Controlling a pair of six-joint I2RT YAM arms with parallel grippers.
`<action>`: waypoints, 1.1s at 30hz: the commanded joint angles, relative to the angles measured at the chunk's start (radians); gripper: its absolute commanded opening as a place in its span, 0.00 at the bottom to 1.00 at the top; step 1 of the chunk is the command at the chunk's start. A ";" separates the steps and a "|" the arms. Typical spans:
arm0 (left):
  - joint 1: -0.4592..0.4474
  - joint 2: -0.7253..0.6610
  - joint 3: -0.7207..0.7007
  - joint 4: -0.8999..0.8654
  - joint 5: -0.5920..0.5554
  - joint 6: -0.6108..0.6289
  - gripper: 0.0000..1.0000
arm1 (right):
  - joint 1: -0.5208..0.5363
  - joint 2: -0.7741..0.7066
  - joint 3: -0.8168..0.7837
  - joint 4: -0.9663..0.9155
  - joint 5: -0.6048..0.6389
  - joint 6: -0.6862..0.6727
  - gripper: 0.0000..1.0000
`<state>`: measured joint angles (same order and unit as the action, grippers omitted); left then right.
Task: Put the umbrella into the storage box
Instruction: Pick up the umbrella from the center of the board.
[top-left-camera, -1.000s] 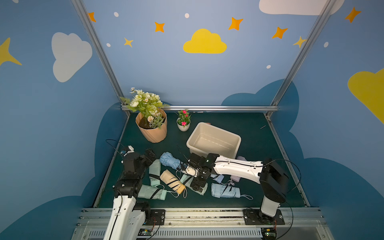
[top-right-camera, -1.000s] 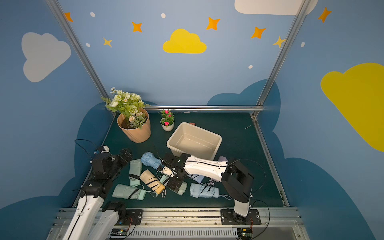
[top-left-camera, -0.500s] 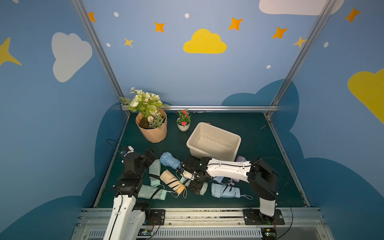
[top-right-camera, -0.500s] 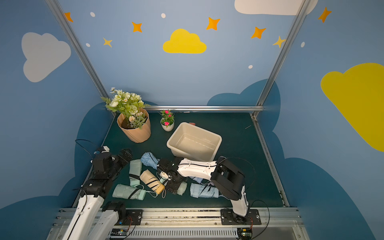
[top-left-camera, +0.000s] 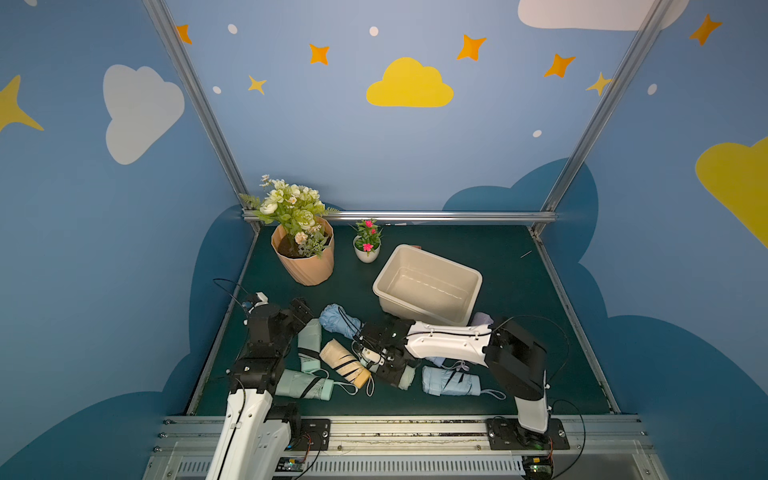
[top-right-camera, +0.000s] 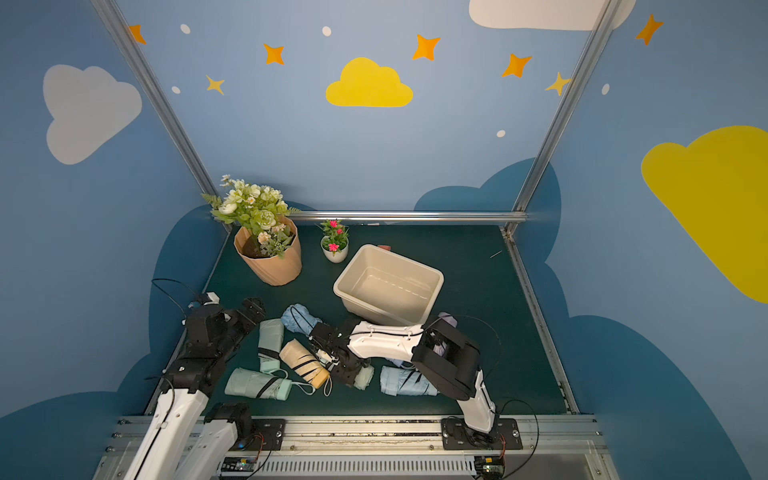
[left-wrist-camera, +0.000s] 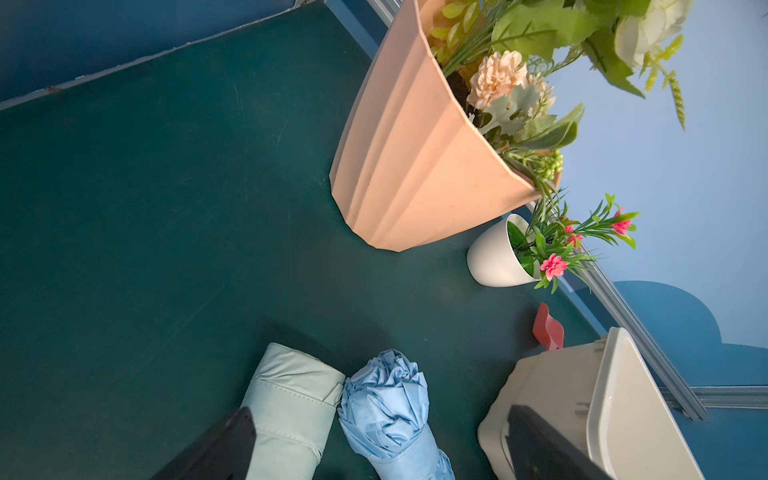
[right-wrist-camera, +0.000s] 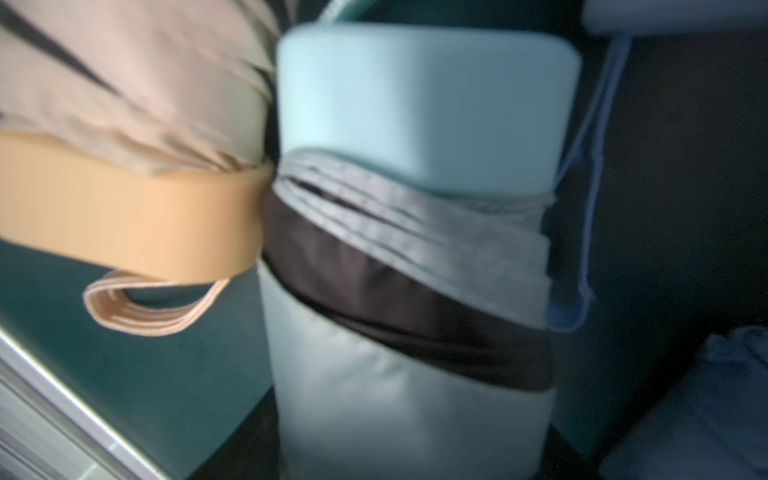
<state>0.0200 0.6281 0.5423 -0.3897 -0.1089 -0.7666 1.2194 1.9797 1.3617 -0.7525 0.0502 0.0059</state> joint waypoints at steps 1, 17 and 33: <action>0.006 -0.001 0.015 0.001 -0.011 0.005 1.00 | 0.002 0.013 0.008 -0.010 -0.001 0.009 0.49; 0.005 -0.011 0.016 -0.010 -0.011 0.006 1.00 | 0.004 -0.102 0.000 0.020 0.010 0.038 0.04; 0.009 -0.004 0.018 -0.008 -0.009 0.005 1.00 | 0.020 -0.410 -0.194 0.249 0.109 0.011 0.01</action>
<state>0.0242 0.6224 0.5423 -0.3958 -0.1085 -0.7662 1.2343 1.6402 1.1904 -0.6102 0.1143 0.0231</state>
